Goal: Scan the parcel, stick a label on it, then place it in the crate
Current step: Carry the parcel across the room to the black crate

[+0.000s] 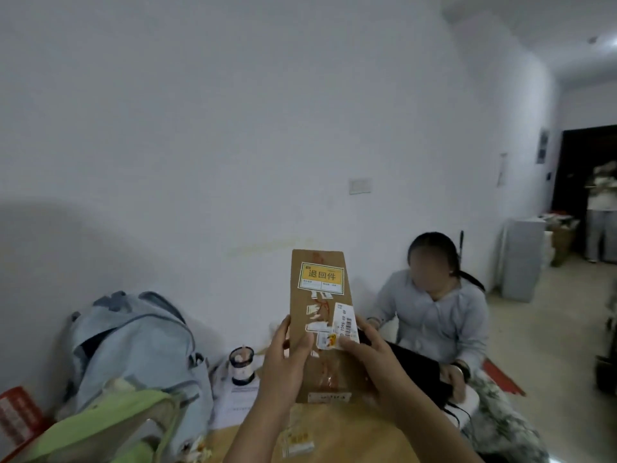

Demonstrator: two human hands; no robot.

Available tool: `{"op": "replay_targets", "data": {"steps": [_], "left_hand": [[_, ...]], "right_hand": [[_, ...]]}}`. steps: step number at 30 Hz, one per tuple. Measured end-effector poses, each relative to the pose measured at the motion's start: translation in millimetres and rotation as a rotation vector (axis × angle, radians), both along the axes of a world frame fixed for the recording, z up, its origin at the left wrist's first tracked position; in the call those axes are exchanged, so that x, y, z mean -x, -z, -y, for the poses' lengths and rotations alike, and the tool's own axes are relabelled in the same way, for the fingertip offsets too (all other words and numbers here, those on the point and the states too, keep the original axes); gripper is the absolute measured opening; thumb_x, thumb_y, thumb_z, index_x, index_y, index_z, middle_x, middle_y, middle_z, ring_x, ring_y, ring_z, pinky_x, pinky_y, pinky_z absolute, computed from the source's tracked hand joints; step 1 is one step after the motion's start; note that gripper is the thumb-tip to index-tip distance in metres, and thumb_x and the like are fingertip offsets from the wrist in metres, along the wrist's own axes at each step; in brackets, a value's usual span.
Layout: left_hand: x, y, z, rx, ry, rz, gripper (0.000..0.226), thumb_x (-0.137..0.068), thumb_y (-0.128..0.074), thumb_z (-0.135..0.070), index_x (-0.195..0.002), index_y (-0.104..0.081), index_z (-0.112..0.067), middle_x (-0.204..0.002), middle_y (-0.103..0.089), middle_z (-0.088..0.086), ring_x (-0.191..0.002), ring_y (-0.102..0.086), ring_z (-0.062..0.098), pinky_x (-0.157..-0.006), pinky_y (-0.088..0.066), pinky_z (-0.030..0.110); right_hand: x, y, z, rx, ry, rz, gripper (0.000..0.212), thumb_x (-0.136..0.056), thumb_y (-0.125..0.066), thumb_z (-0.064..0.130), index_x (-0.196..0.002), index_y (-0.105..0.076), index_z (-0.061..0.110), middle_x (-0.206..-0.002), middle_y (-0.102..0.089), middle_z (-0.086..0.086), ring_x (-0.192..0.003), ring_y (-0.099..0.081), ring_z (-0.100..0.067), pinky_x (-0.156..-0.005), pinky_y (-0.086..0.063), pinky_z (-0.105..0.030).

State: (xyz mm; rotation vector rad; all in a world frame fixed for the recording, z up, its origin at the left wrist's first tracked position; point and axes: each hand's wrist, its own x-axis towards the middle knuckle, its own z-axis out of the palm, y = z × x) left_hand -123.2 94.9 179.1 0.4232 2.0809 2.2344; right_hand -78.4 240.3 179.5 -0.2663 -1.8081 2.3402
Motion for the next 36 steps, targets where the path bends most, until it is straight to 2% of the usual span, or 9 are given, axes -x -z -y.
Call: {"op": "replay_targets", "data": {"steps": [5, 9, 14, 20, 23, 25, 27, 30, 36], "left_hand": [[-26, 9, -40, -0.005, 0.196, 0.054, 0.046, -0.085, -0.065, -0.031, -0.127, -0.047, -0.032, -0.112, -0.063, 0.002, -0.086, -0.067, 0.014, -0.059, -0.056, 0.025], [-52, 12, -83, -0.027, 0.390, 0.102, 0.048, -0.083, -0.068, -0.028, -0.127, -0.050, -0.028, -0.106, -0.068, 0.000, -0.087, -0.070, 0.016, -0.056, -0.057, 0.023], [-104, 8, -152, -0.046, 0.634, 0.124, 0.042, -0.085, -0.066, -0.019, -0.124, -0.053, -0.024, -0.110, -0.068, 0.005, -0.092, -0.068, 0.021, -0.076, -0.057, 0.039], [-192, 5, -230, -0.047, 0.914, 0.113, 0.046, -0.086, -0.064, -0.019, -0.130, -0.049, -0.025, -0.099, -0.069, -0.004, -0.076, -0.071, 0.009, -0.054, -0.057, 0.024], [-237, 4, -257, -0.037, 1.026, 0.109, 0.047, -0.086, -0.065, -0.022, -0.130, -0.050, -0.027, -0.102, -0.070, -0.001, -0.085, -0.071, 0.017, -0.064, -0.059, 0.029], [-267, 2, -272, -0.027, 1.082, 0.122, 0.041, -0.085, -0.066, -0.022, -0.123, -0.054, -0.031, -0.106, -0.070, 0.000, -0.092, -0.070, 0.020, -0.071, -0.058, 0.034], [-295, 1, -284, -0.012, 1.134, 0.123, 0.038, -0.085, -0.066, -0.023, -0.120, -0.054, -0.035, -0.108, -0.070, 0.000, -0.092, -0.070, 0.019, -0.065, -0.058, 0.030], [-330, 0, -301, 0.002, 1.182, 0.129, 0.047, -0.085, -0.065, -0.024, -0.129, -0.050, -0.031, -0.111, -0.069, -0.002, -0.090, -0.070, 0.016, -0.053, -0.056, 0.021], [-385, 8, -334, 0.027, 1.187, 0.114, 0.051, -0.085, -0.066, -0.023, -0.133, -0.049, -0.028, -0.113, -0.068, 0.001, -0.089, -0.070, 0.015, -0.051, -0.056, 0.018]], "right_hand": [[-66, 5, -33, -0.041, 0.167, -0.006, 0.051, -0.088, -0.063, 0.003, -0.129, -0.051, 0.030, -0.109, -0.070, -0.012, -0.096, -0.069, -0.029, -0.073, -0.059, -0.037], [-114, 5, -62, -0.071, 0.338, 0.015, 0.055, -0.088, -0.062, 0.002, -0.135, -0.049, 0.027, -0.111, -0.069, -0.013, -0.098, -0.070, -0.030, -0.077, -0.060, -0.039], [-195, -2, -105, -0.111, 0.571, 0.047, 0.053, -0.087, -0.062, 0.000, -0.132, -0.050, 0.024, -0.101, -0.070, -0.007, -0.077, -0.070, -0.017, -0.053, -0.055, -0.022], [-305, -8, -149, -0.111, 0.835, 0.084, 0.055, -0.082, -0.068, 0.004, -0.131, -0.050, 0.024, -0.117, -0.069, -0.012, -0.086, -0.069, -0.023, -0.058, -0.056, -0.028], [-359, -11, -160, -0.117, 0.936, 0.078, 0.056, -0.083, -0.068, 0.003, -0.131, -0.049, 0.022, -0.118, -0.068, -0.016, -0.085, -0.070, -0.024, -0.056, -0.059, -0.027], [-392, -10, -167, -0.111, 0.986, 0.074, 0.057, -0.082, -0.069, 0.004, -0.132, -0.049, 0.022, -0.115, -0.068, -0.016, -0.090, -0.071, -0.030, -0.069, -0.062, -0.036], [-423, -10, -174, -0.121, 1.034, 0.081, 0.055, -0.083, -0.068, 0.004, -0.132, -0.050, 0.022, -0.109, -0.069, -0.013, -0.092, -0.071, -0.030, -0.076, -0.061, -0.040], [-461, -7, -186, -0.122, 1.067, 0.082, 0.053, -0.083, -0.068, 0.006, -0.130, -0.051, 0.024, -0.106, -0.072, -0.012, -0.083, -0.073, -0.025, -0.072, -0.062, -0.036], [-518, 3, -219, -0.107, 1.071, 0.097, 0.051, -0.083, -0.068, 0.007, -0.128, -0.051, 0.027, -0.096, -0.073, -0.006, -0.067, -0.074, -0.016, -0.055, -0.058, -0.026]]}}
